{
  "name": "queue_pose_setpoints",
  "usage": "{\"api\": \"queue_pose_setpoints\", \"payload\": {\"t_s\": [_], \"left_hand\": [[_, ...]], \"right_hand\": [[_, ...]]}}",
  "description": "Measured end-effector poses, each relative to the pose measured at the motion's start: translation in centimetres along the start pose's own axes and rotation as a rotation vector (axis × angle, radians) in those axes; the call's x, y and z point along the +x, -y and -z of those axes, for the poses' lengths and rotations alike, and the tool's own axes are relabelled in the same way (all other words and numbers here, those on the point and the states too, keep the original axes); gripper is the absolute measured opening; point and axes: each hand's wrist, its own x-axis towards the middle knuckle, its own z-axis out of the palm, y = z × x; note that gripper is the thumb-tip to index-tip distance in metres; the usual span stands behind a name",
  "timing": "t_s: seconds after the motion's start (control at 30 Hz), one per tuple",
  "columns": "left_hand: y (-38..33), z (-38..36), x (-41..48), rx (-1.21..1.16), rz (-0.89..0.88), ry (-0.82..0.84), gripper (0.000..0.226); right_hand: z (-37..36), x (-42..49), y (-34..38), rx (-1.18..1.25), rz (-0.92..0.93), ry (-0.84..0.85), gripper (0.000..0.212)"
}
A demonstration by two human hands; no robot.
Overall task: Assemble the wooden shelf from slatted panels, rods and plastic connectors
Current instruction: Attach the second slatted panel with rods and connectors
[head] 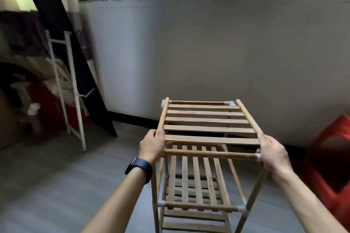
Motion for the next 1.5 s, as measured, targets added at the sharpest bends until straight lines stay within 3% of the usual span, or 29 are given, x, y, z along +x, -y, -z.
{"api": "queue_pose_setpoints", "payload": {"t_s": [0.1,0.23,0.4,0.5,0.83,1.07,1.27,1.5], "left_hand": [[-1.5,-3.3,-0.9,-0.114,-0.016,0.077,0.030],[-2.2,-5.8,-1.9,-0.243,-0.049,0.052,0.029],[-2.7,-6.4,-0.9,-0.442,0.176,0.118,0.029],[-2.8,-6.7,0.0,-0.433,0.194,0.150,0.029],[-2.9,-5.6,0.4,-0.394,0.123,0.288,0.028],[-3.2,-5.6,0.5,-0.333,0.094,0.256,0.027],[-4.3,-5.6,0.3,-0.475,-0.022,0.164,0.025],[-3.4,-5.8,0.5,-0.619,0.187,0.235,0.023]], "right_hand": [[3.7,0.2,-1.1,-0.009,-0.015,-0.049,0.038],[6.6,0.4,-1.8,0.000,-0.020,0.032,0.025],[7.1,1.5,-2.7,-0.015,-0.043,0.072,0.023],[6.6,2.0,-3.1,0.029,-0.063,0.020,0.034],[6.5,1.6,-2.7,0.116,-0.037,0.080,0.038],[6.6,1.7,-2.9,-0.012,-0.099,0.061,0.069],[6.6,1.7,-3.0,0.031,-0.109,0.089,0.053],[6.6,1.0,-2.2,0.017,-0.059,0.091,0.053]]}}
